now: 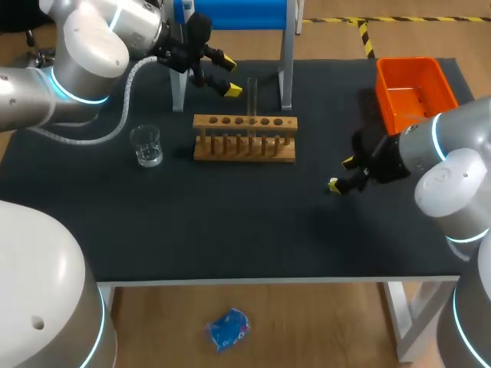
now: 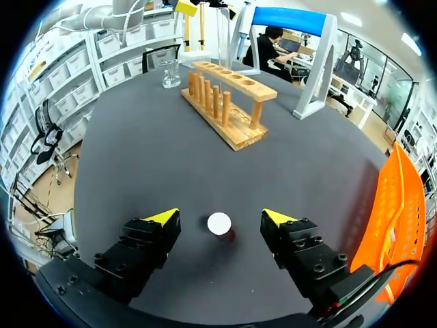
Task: Invert the test tube, pick up the pipette, mount the tip to pipette, aspirate from beaker and dispense into the tube, eject the tip, return the pipette, and cap with the stopper.
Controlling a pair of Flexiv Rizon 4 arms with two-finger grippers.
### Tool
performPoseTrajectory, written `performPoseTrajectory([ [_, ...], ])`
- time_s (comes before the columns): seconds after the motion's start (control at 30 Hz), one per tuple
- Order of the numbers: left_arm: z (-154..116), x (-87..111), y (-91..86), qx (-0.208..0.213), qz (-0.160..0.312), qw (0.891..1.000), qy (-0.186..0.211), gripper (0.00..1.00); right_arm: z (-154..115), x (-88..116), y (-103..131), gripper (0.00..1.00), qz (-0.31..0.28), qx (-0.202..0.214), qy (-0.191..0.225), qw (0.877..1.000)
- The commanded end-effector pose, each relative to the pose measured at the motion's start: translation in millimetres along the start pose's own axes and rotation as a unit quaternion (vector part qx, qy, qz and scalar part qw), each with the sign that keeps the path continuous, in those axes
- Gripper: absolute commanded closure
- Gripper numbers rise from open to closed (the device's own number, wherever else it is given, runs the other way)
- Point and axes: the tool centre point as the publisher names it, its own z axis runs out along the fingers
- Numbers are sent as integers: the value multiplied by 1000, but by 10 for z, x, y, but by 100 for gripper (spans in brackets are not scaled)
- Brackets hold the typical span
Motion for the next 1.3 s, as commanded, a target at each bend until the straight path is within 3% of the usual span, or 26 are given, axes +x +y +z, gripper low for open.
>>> performPoseTrajectory([
  [0.03, -7, -14, -7, -2, -1, 1000, 3, 0, 63, 16, -4, 21, 1, 8, -3, 1000],
  [0.1, -7, -14, -7, -2, -1, 1000, 3, 0, 85, 16, -20, 29, 3, 10, -2, 1000],
  [0.4, -7, -14, -7, -2, -1, 1000, 3, 0, 154, 7, -24, 42, 10, 15, -2, 1000],
  [0.43, -7, -14, -7, -2, -1, 1000, 3, 0, 158, 4, -19, 51, 10, 16, -2, 1000],
  [1.3, -7, -14, -7, -2, -1, 1000, 3, 0, 245, -35, -7, 56, 14, 33, -4, 999],
])
